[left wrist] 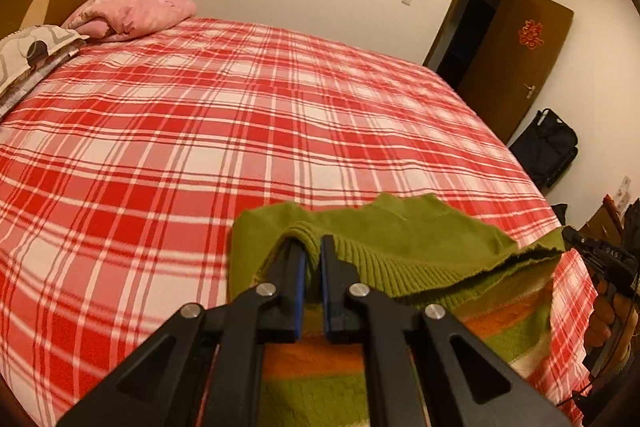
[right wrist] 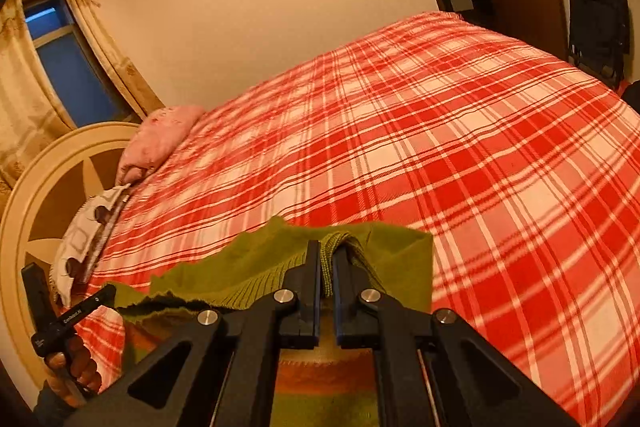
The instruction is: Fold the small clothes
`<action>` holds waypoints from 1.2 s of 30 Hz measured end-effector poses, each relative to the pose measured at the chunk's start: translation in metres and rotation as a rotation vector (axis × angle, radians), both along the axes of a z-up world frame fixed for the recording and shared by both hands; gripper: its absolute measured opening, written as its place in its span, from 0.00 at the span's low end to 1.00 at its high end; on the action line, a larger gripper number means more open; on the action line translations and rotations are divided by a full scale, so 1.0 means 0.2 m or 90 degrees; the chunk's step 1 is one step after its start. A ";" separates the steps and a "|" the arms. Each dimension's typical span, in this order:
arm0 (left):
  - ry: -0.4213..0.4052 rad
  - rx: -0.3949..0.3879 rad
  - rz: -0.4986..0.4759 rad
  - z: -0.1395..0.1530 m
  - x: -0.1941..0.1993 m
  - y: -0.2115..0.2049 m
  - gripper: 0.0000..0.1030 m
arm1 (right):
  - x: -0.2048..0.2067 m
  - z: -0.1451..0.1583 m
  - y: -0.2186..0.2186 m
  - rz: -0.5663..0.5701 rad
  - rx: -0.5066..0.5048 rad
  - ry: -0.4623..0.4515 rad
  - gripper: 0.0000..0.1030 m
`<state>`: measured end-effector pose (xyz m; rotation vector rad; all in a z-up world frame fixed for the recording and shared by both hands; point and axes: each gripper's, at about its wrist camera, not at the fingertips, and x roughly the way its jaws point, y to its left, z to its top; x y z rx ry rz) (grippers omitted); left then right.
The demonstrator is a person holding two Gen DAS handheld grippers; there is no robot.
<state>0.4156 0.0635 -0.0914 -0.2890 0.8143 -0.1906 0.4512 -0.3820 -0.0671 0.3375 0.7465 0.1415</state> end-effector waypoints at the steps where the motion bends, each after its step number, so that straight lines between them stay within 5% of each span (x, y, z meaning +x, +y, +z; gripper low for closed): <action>1: 0.006 0.003 0.001 -0.02 0.04 0.00 0.07 | 0.06 -0.03 0.00 0.002 -0.005 0.008 0.04; 11: 0.051 0.019 0.023 -0.20 0.23 0.00 0.07 | 0.39 -0.24 0.03 0.007 -0.040 0.069 0.04; 17: 0.053 0.050 0.044 -0.22 0.25 -0.01 0.25 | 0.48 -0.36 0.00 -0.005 -0.041 0.105 0.08; 19: 0.039 0.052 0.049 -0.19 0.22 0.00 0.39 | 0.46 -0.35 -0.02 -0.025 -0.059 0.095 0.41; 21: 0.027 0.051 0.056 -0.15 0.17 0.03 0.52 | 0.40 -0.33 -0.06 -0.038 -0.060 0.082 0.53; 23: 0.008 0.060 0.064 -0.12 0.10 0.04 0.60 | 0.33 -0.30 -0.10 -0.043 -0.057 0.075 0.53; 32: 0.029 0.143 0.039 -0.21 -0.13 -0.05 0.61 | -0.10 -0.27 0.02 0.029 -0.139 0.097 0.52; 36: 0.042 0.133 0.036 -0.25 -0.22 -0.05 0.61 | -0.23 -0.35 -0.06 0.001 -0.110 0.153 0.38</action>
